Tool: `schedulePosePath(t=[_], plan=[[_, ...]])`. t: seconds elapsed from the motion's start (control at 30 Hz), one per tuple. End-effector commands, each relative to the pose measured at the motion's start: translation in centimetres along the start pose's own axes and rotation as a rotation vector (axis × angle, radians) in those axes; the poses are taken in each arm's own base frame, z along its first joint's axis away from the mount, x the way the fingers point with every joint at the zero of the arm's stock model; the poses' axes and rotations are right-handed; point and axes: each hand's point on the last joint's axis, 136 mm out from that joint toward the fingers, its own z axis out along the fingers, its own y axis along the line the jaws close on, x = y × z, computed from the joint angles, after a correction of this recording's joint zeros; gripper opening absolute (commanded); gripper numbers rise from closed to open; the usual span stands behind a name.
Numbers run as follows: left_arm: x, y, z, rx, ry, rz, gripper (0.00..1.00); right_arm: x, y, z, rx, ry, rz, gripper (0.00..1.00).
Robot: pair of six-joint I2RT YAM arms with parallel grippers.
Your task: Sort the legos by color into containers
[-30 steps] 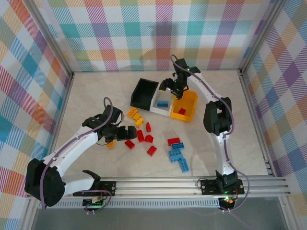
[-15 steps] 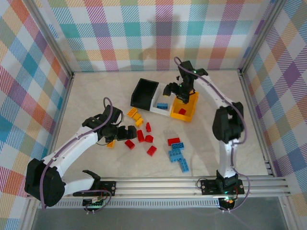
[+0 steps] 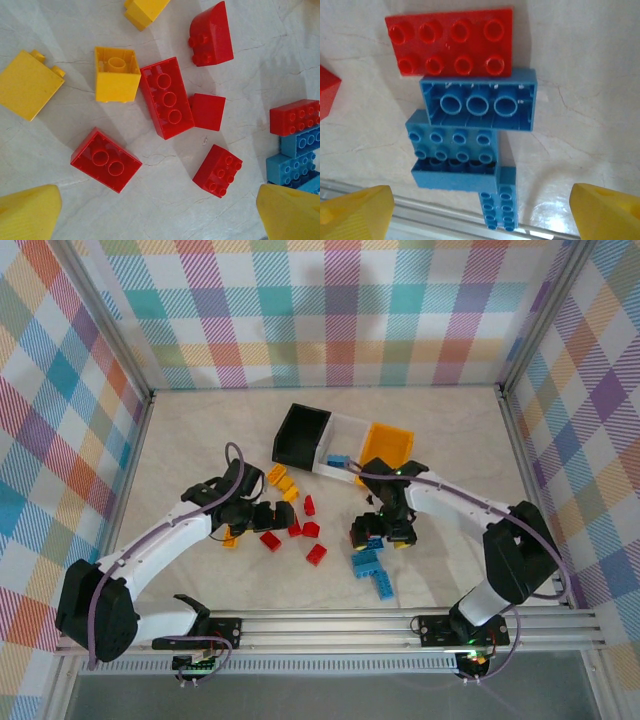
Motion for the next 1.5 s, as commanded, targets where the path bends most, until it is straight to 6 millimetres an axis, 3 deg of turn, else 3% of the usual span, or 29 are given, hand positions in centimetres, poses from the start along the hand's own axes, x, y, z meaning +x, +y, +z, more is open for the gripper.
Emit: schedulePosePath(t=[0.0, 0.27, 0.57, 0.8, 1.17, 1.37, 1.47], plan=[[0.3, -0.6, -0.4, 0.015, -0.002, 0.018, 1.0, -2.0, 0.6, 1.3, 0.014, -0.031, -0.023, 0.91], [1.2, 0.4, -1.0, -0.01, -0.006, 0.022, 1.0, -3.6, 0.3, 3.8, 0.072, 0.005, -0.065, 0.9], [1.4, 0.7, -0.7, -0.025, 0.006, 0.039, 1.0, -5.1, 0.1, 4.9, 0.117, 0.016, -0.077, 0.86], [1.2, 0.6, -0.6, -0.034, 0.019, 0.059, 1.0, -4.6, -0.5, 6.0, 0.131, 0.041, -0.058, 0.84], [1.4, 0.8, -0.2, -0.028, 0.02, 0.052, 1.0, -3.0, -1.8, 6.6, 0.162, 0.071, -0.032, 0.82], [1.4, 0.8, -0.3, -0.029, 0.015, 0.042, 1.0, -3.4, -1.8, 6.1, 0.171, 0.053, -0.03, 0.66], [1.5, 0.9, -0.3, -0.032, 0.012, 0.036, 1.0, -3.6, -1.9, 5.2, 0.188, 0.033, -0.034, 0.65]])
